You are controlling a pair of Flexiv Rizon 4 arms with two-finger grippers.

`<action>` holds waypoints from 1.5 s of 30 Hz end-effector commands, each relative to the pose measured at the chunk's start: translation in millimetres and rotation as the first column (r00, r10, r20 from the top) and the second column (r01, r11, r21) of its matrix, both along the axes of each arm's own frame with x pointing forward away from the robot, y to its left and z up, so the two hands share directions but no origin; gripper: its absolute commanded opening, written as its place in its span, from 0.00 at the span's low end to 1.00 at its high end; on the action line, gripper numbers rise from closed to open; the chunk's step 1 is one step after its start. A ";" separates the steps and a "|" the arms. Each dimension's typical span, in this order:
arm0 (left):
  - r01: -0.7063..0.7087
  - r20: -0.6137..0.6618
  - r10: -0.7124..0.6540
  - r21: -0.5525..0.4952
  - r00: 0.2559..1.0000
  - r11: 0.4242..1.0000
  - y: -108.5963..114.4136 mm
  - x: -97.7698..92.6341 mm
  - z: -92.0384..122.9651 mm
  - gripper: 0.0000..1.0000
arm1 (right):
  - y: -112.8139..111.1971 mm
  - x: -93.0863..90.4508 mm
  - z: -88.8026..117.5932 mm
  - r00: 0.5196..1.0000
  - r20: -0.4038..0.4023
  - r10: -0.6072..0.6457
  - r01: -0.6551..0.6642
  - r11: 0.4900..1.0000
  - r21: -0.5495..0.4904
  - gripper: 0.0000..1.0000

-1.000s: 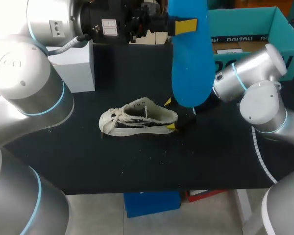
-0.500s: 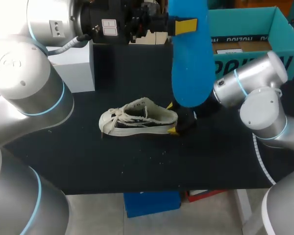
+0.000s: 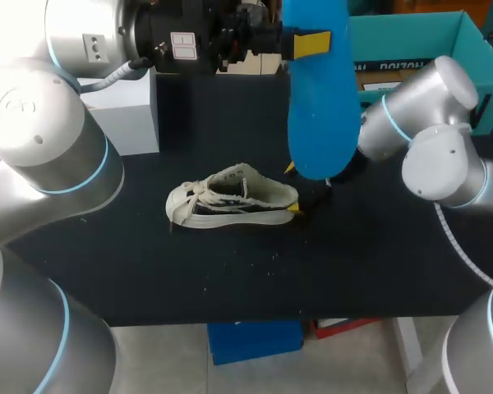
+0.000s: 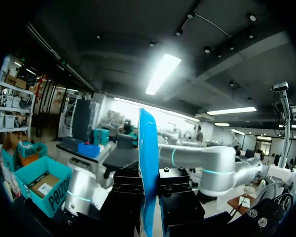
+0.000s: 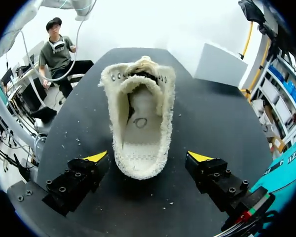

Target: Take the shoe out of the shoebox, open the shoe tongue, remove and reinsert the insole, then place the shoe into the shoebox

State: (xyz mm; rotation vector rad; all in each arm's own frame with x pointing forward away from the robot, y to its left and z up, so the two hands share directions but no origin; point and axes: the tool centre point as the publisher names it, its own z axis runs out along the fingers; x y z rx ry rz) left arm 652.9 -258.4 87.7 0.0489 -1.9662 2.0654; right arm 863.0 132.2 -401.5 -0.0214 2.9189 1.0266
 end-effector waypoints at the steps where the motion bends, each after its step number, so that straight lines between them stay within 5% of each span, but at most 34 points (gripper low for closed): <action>1: -0.002 0.000 0.002 0.002 1.000 1.000 -0.9 -0.4 -0.1 0.00 | 4.6 5.2 21.5 1.000 0.010 0.003 -0.001 0.974 -0.228 1.00; 9: -0.002 0.000 0.002 0.002 1.000 1.000 -0.9 -0.4 -0.1 0.00 | 13.3 17.6 24.3 0.996 0.060 0.062 -0.028 0.888 -0.458 1.00; 17: -0.002 0.000 0.002 0.002 1.000 1.000 -0.9 -0.4 -0.1 0.00 | 29.9 24.5 19.6 0.991 0.099 0.093 -0.020 0.820 -0.572 1.00; 45: -0.002 0.000 0.002 0.002 1.000 1.000 -0.9 -0.4 -0.1 0.00 | 79.6 40.0 8.9 0.994 0.022 0.109 -0.073 0.785 -0.615 1.00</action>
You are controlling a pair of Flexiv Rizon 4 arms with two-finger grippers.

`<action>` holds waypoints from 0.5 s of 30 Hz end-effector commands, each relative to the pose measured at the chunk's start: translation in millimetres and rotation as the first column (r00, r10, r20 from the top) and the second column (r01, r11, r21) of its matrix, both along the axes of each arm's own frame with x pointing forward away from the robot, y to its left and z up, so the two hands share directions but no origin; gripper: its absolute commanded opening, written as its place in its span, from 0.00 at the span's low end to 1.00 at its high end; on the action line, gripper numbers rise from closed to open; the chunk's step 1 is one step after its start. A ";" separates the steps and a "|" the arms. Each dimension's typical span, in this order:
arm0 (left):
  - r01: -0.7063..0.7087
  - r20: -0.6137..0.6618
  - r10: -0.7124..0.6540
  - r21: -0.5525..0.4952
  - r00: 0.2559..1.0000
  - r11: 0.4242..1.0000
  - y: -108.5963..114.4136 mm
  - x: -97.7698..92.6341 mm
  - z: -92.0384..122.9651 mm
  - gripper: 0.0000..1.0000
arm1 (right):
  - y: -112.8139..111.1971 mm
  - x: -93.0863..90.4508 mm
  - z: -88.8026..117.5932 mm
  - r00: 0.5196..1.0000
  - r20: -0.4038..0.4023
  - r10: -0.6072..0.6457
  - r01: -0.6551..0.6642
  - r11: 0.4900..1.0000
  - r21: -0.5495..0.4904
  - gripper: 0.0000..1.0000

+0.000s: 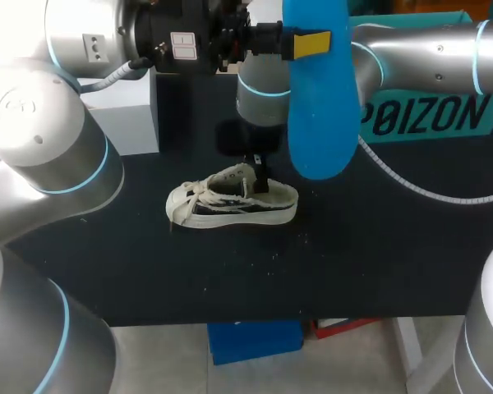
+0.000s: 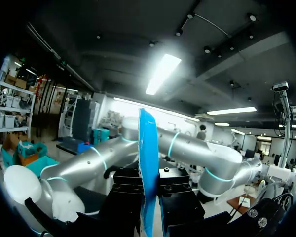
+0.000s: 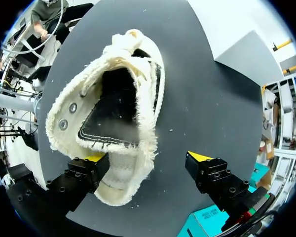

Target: Take the shoe out of the shoebox, open the shoe tongue, remove and reinsert the insole, then place the shoe into the shoebox

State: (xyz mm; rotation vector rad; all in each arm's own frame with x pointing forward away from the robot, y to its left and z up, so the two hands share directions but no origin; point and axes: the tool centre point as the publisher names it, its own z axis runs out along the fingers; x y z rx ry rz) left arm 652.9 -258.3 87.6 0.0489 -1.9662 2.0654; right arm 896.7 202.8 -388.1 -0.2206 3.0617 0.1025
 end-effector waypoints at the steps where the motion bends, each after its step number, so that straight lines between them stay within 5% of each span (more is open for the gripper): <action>1: -0.002 0.000 0.002 0.002 1.000 1.000 -0.9 -0.4 -0.1 0.00 | 10.2 7.5 -4.7 1.000 -0.010 -0.012 0.012 0.999 -0.046 1.00; 7: -0.002 0.000 0.002 0.002 1.000 1.000 -0.9 -0.4 -0.1 0.00 | 15.9 8.7 -6.8 0.998 -0.049 -0.039 0.037 0.999 -0.039 0.95; 9: -0.002 0.000 0.002 0.002 1.000 1.000 -0.9 -0.4 -0.1 0.00 | 15.7 7.8 -8.7 0.997 -0.058 -0.055 0.053 0.998 -0.035 0.56; 11: -0.002 0.000 0.002 0.002 1.000 1.000 -0.9 -0.4 -0.1 0.00 | 15.2 7.1 -10.5 0.996 -0.066 -0.067 0.065 0.997 -0.035 0.33; 12: -0.002 0.000 0.002 0.002 1.000 1.000 -0.9 -0.4 -0.1 0.00 | 15.0 6.6 -12.0 0.995 -0.074 -0.073 0.071 0.997 -0.030 0.00; 15: -0.002 0.000 0.002 0.002 1.000 1.000 -0.9 -0.4 -0.1 0.00 | 15.3 5.8 -13.1 0.993 -0.082 -0.084 0.081 0.996 -0.041 0.00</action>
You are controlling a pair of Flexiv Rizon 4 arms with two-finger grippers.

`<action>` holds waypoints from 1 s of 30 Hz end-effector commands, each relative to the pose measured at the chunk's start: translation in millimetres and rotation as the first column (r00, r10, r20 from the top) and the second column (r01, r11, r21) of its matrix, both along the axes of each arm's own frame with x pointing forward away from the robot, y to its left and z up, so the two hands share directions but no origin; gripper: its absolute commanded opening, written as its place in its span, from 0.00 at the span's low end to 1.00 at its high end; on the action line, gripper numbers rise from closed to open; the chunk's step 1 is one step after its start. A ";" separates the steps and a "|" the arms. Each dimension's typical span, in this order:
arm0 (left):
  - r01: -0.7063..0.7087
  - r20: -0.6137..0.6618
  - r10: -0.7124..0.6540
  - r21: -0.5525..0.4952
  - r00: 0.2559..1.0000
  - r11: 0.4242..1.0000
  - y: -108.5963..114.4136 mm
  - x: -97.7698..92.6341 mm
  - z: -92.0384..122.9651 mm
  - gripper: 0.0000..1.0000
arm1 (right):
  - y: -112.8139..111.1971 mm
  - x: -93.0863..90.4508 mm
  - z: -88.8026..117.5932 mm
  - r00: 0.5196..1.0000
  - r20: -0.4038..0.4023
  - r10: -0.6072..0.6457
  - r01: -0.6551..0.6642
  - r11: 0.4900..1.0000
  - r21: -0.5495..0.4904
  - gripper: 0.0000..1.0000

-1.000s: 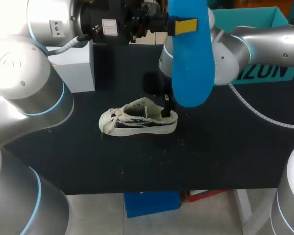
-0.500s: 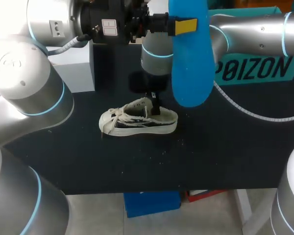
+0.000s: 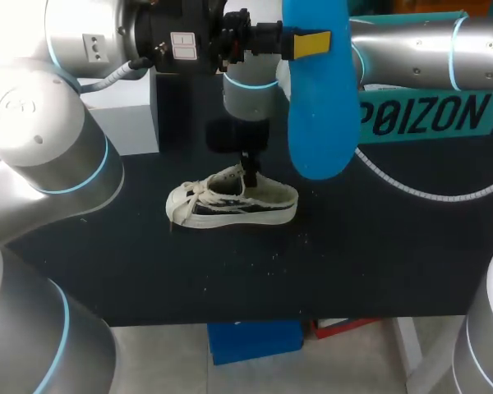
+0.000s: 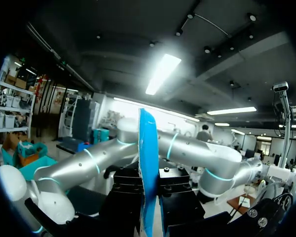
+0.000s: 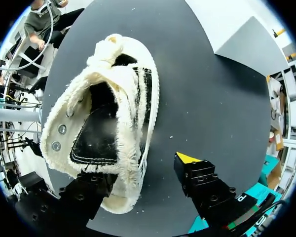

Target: Take the shoe out of the shoebox, open the shoe tongue, remove and reinsert the insole, then place the shoe into the shoebox

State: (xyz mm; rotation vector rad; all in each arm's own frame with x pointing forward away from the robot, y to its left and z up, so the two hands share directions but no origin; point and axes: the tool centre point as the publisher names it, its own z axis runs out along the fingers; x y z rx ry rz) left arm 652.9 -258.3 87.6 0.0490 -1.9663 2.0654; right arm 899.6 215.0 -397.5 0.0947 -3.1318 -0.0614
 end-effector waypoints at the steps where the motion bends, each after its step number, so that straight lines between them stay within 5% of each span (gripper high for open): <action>1: -0.002 0.000 0.002 0.002 1.000 1.000 -0.9 -0.4 -0.1 0.00 | 3.2 2.9 -3.7 1.000 -0.005 -0.001 0.001 1.000 -0.007 0.00; 24: -0.002 0.000 0.002 0.002 1.000 1.000 -0.9 -0.4 -0.1 0.00 | 3.2 2.9 -3.7 1.000 -0.005 -0.001 0.001 1.000 -0.007 0.00; 30: -0.002 0.000 0.002 0.002 1.000 1.000 -0.9 -0.4 -0.1 0.00 | -9.7 4.4 44.1 0.965 -0.017 -0.263 0.264 0.964 0.038 0.00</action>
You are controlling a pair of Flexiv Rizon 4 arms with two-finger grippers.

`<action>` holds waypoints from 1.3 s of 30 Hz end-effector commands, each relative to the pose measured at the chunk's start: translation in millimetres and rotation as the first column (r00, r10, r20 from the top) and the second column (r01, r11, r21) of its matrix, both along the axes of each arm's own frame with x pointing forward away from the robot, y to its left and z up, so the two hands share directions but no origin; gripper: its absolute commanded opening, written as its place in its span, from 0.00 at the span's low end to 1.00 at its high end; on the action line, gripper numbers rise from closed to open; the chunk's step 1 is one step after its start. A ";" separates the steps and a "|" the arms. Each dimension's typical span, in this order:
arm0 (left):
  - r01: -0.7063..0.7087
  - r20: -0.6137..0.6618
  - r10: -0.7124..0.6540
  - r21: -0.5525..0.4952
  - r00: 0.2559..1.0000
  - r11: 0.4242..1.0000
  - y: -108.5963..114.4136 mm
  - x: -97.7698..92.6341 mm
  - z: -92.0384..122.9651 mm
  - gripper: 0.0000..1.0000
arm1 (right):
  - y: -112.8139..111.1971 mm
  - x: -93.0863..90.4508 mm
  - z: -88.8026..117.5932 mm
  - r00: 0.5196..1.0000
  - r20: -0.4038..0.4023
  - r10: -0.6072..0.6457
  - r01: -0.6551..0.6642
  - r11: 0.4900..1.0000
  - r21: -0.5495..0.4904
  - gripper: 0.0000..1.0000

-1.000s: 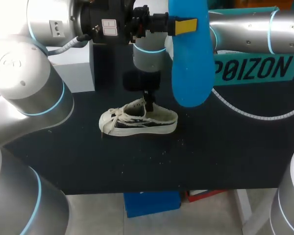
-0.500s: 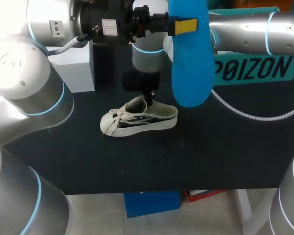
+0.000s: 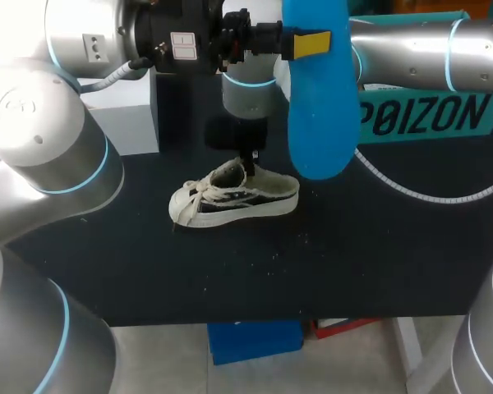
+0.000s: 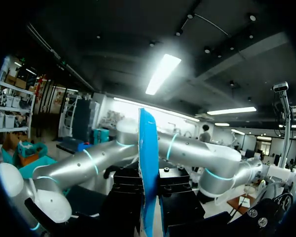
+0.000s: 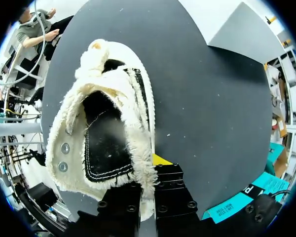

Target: Take the shoe out of the shoebox, open the shoe tongue, remove and reinsert the insole, then place the shoe into the shoebox

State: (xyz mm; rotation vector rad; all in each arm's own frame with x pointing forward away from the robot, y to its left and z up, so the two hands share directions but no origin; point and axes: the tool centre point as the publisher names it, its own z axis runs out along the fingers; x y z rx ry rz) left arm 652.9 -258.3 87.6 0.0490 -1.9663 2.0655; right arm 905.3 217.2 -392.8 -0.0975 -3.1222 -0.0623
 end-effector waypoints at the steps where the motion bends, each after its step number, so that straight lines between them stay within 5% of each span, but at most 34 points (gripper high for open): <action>1: -0.002 0.000 0.002 0.002 1.000 1.000 -0.9 -0.4 -0.1 0.00 | -15.1 -3.5 52.2 0.979 -0.034 -0.200 0.202 0.977 0.065 0.00; 4: -0.002 0.000 0.002 0.002 1.000 1.000 -0.9 -0.4 -0.1 0.00 | -30.3 -7.0 85.1 0.940 -0.054 -0.337 0.340 0.936 0.091 0.00; 7: -0.002 0.000 0.002 0.002 1.000 1.000 -0.9 -0.4 -0.1 0.00 | -49.0 -5.2 113.8 0.828 -0.073 -0.556 0.560 0.819 0.126 0.00; 14: -0.002 0.000 0.002 0.002 1.000 1.000 -0.9 -0.4 -0.1 0.00 | -81.5 -3.2 129.7 0.370 -0.022 -0.929 0.911 0.358 0.202 0.00; 20: -0.002 0.000 0.002 0.002 1.000 1.000 -0.9 -0.4 -0.1 0.00 | -91.3 -7.5 116.6 0.084 -0.038 -0.996 0.964 0.072 0.258 0.00; 27: -0.002 0.000 0.002 0.002 1.000 1.000 -0.9 -0.4 -0.1 0.00 | -83.0 -11.1 100.4 -0.055 -0.061 -0.997 0.957 -0.070 0.281 0.00; 39: -0.002 0.000 0.002 0.002 1.000 1.000 -0.9 -0.4 -0.1 0.00 | -67.1 -19.0 63.3 -0.144 0.008 -0.989 0.945 -0.135 0.297 0.00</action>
